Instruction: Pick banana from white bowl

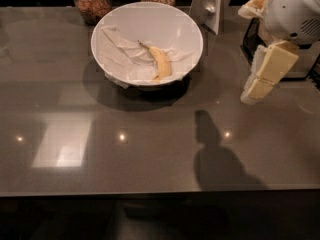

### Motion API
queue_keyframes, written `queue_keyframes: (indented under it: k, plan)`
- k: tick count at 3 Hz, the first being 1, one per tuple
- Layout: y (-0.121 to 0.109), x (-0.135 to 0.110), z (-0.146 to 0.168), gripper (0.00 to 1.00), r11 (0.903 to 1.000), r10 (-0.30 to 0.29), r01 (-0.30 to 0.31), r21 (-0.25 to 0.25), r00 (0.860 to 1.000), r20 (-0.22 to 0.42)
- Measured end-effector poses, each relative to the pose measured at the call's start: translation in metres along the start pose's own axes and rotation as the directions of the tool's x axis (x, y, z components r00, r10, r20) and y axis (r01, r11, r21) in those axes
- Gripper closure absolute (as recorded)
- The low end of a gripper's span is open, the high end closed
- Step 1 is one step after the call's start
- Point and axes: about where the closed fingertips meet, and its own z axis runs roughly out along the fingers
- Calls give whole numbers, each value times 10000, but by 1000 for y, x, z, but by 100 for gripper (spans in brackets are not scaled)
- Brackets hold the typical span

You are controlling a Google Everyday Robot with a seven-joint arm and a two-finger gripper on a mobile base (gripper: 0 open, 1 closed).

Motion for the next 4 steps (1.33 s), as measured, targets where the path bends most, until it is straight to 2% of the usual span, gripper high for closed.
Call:
queue_keyframes:
  k: [1,2,3,4]
  plan:
    - [-19,-37,15,0,9987,-469,487,-178,9951,875]
    - [-36,-71,32,0,9866,-1345,1493,-662,9726,1898]
    - [-36,-71,32,0,9866,-1346,1494,-661,9725,1898]
    - [-38,-74,33,0,9838,-1606,1727,-477,9681,1923]
